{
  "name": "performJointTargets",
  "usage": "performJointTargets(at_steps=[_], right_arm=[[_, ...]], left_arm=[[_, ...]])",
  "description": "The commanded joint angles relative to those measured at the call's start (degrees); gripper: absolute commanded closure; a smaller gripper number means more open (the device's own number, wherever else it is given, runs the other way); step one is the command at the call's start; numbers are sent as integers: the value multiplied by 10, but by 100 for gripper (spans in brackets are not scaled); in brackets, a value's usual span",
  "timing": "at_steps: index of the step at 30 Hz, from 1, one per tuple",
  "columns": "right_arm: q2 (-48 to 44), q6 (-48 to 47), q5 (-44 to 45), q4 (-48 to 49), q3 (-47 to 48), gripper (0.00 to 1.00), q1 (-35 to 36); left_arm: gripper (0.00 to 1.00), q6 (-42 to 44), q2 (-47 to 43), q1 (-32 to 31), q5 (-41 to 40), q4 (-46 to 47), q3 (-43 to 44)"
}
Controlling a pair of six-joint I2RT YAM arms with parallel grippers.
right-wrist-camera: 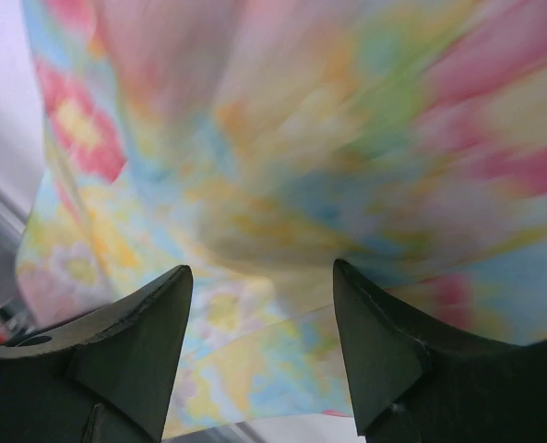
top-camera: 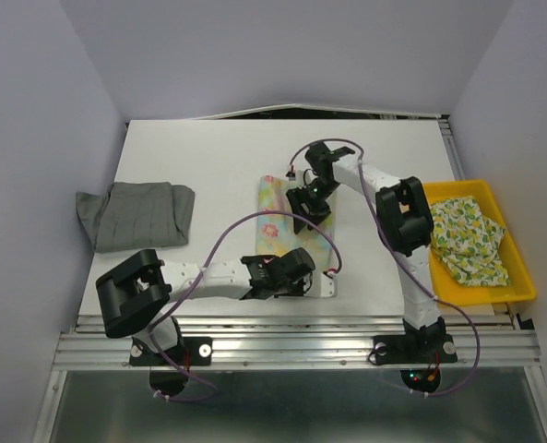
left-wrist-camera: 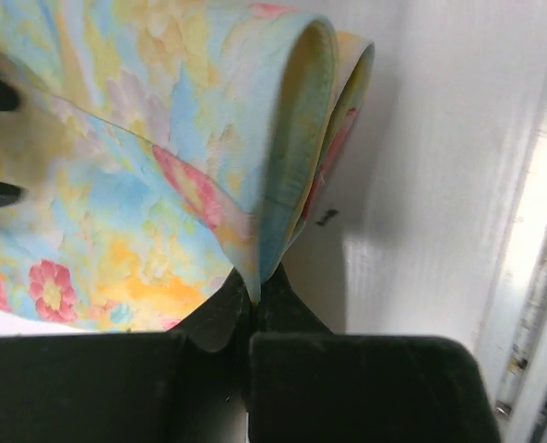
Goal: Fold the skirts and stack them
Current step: Fold the skirt
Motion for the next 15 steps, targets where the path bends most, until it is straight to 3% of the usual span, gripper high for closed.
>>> performJointTargets(at_steps=[1, 10, 15], right_arm=[[22, -19, 113, 48, 93, 31, -31], [23, -56, 141, 107, 159, 19, -42], [59, -78, 145, 113, 192, 20, -47]], left_arm=[[100, -26, -26, -7, 97, -114, 15], [100, -30, -33, -7, 175, -168, 38], [100, -34, -38, -3, 197, -201, 55]])
